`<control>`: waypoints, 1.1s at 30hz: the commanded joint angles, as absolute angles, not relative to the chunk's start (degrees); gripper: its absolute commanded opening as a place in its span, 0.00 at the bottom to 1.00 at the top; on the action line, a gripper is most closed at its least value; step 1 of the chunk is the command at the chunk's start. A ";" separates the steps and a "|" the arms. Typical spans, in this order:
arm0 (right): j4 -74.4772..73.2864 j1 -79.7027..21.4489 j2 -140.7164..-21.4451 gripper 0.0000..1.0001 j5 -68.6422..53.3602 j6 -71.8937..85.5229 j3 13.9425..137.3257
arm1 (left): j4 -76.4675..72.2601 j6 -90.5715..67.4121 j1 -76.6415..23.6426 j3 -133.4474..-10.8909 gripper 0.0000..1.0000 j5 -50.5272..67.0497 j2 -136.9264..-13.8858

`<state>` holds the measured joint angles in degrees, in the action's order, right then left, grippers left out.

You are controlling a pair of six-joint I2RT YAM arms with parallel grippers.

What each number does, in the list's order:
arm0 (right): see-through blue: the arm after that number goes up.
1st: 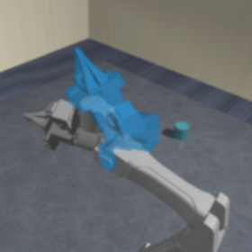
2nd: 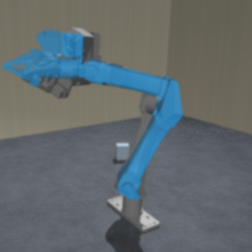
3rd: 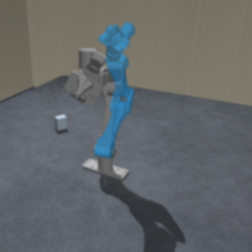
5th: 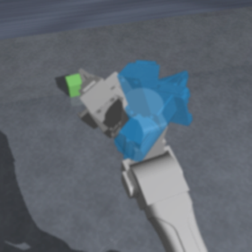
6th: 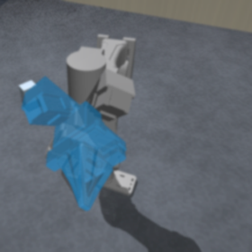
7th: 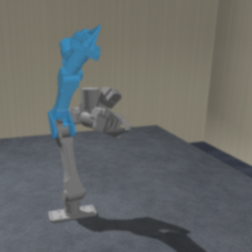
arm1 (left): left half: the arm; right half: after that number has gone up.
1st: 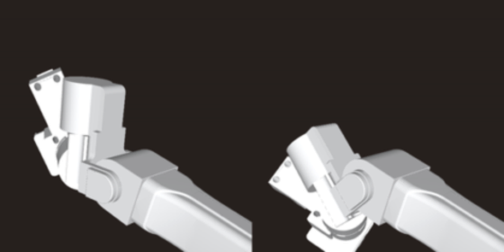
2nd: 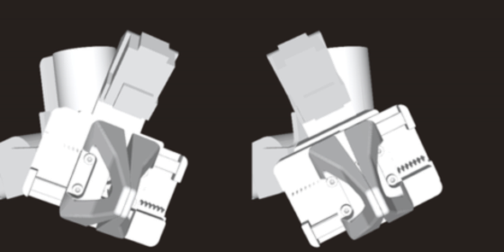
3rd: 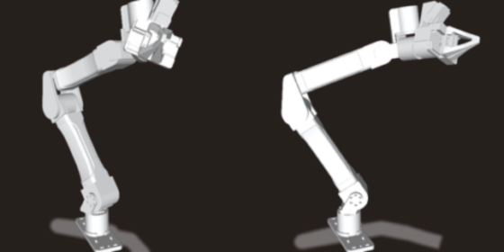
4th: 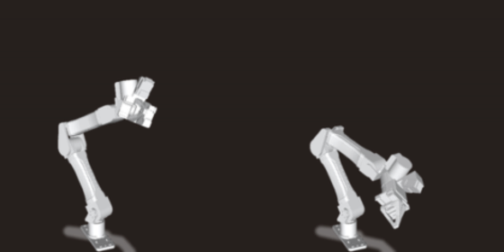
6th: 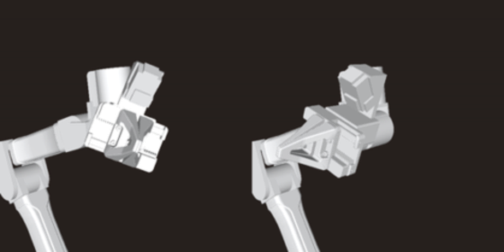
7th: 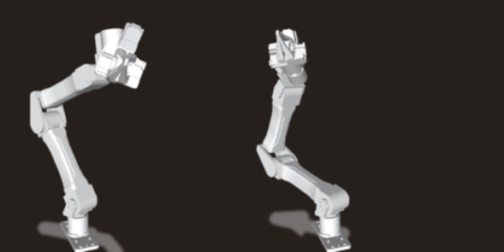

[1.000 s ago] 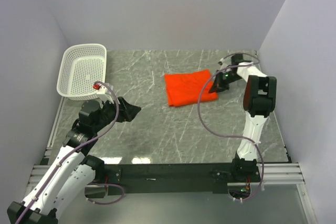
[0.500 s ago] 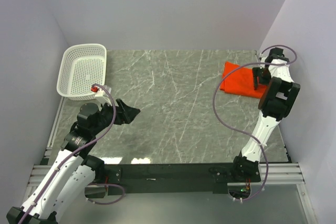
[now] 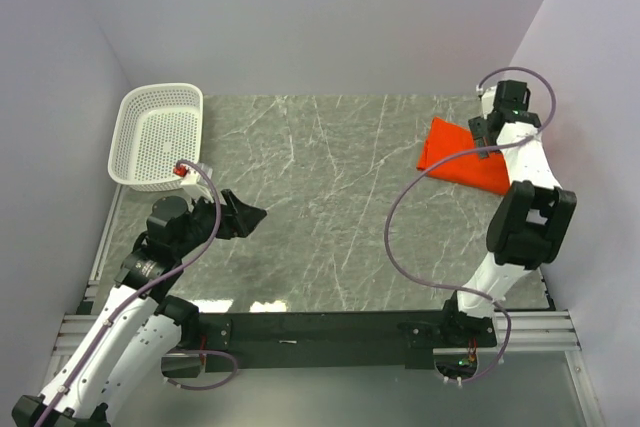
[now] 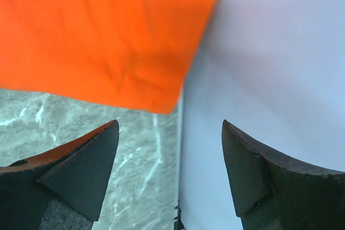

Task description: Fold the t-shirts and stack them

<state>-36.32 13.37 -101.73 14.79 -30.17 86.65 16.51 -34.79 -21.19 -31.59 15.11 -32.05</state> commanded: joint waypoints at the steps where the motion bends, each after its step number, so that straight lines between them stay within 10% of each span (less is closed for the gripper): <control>1: -36.62 14.94 -96.08 0.83 10.40 -32.42 84.39 | 16.26 -33.40 -21.18 -34.63 0.80 14.68 -30.94; 6: -32.38 14.15 -75.98 0.88 -16.66 -37.19 68.68 | 14.85 -34.19 -21.18 -34.01 0.92 8.28 -29.36; 10: -3.70 14.59 -56.29 1.00 -10.40 -20.40 46.04 | 15.12 -34.89 -21.09 -35.15 0.99 -5.60 -29.27; 14: -7.18 16.35 -43.96 0.98 -9.49 -3.54 42.97 | 16.61 -32.53 -19.35 -39.10 0.99 -14.24 -35.22; 21: -17.57 16.35 -42.63 0.98 5.26 8.79 46.05 | 13.18 -31.12 1.39 -42.01 0.99 9.74 -49.39; 33: -11.69 16.35 -42.72 1.00 12.13 4.84 40.96 | 18.37 -21.62 1.93 -39.81 0.99 1.76 -37.97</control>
